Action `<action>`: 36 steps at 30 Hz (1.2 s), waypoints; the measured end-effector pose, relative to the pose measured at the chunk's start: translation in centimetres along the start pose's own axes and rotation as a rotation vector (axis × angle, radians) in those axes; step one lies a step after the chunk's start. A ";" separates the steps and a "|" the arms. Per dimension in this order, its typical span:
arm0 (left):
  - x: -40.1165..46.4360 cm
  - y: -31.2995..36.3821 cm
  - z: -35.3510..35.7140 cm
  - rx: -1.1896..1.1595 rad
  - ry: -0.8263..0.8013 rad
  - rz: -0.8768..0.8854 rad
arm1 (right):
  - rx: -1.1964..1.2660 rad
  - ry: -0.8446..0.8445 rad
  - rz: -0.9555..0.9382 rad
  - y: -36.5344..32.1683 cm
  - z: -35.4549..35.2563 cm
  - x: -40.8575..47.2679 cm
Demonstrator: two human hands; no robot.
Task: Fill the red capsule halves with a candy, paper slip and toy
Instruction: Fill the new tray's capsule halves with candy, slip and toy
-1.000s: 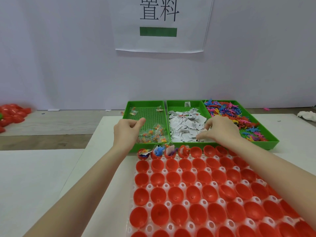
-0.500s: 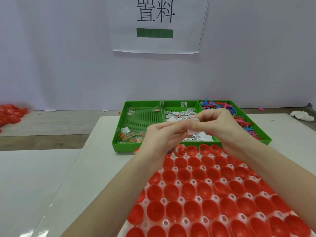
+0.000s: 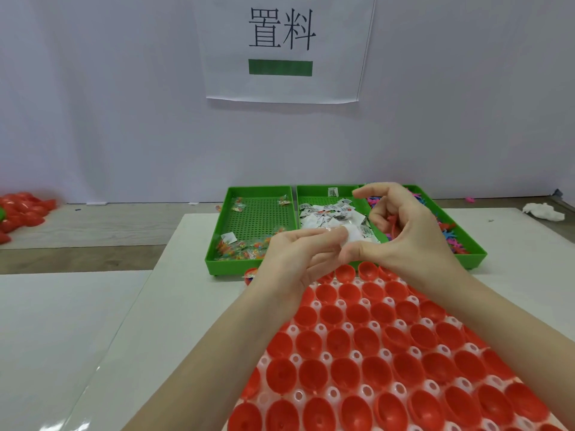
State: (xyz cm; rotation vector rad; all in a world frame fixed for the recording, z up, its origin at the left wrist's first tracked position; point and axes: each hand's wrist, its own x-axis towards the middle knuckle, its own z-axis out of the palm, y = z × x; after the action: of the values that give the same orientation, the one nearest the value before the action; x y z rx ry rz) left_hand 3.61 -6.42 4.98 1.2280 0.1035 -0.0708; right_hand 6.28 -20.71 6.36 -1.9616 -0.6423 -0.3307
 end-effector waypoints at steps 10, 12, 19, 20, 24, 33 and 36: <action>-1.0 -0.2 0.5 0.036 0.068 0.125 | 0.479 -0.167 0.192 -0.5 -1.0 -0.7; -1.2 -0.2 0.5 0.034 0.064 0.148 | 0.415 -0.157 0.119 -0.3 -1.1 -1.1; -1.7 -0.1 0.4 0.030 0.050 0.201 | 0.296 0.015 0.097 -1.1 -1.5 -1.5; -1.8 -0.1 0.4 0.018 0.039 0.195 | 0.291 0.022 0.093 -1.2 -1.7 -1.6; -2.1 0.1 0.2 0.029 -0.068 0.168 | 0.250 0.015 0.043 -1.7 -1.8 -1.7; -2.1 0.0 -0.1 0.073 -0.175 0.166 | 0.083 0.086 0.021 -1.6 -1.2 -1.2; -1.7 0.1 -0.1 0.196 -0.135 0.205 | -0.029 -0.029 0.041 -1.3 -1.1 -0.4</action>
State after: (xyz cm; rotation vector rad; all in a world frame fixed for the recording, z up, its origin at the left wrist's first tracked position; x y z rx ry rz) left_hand 1.96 -6.26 5.24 1.4197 -0.1503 0.0152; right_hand 5.21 -21.39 7.64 -2.0074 -0.6183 -0.2883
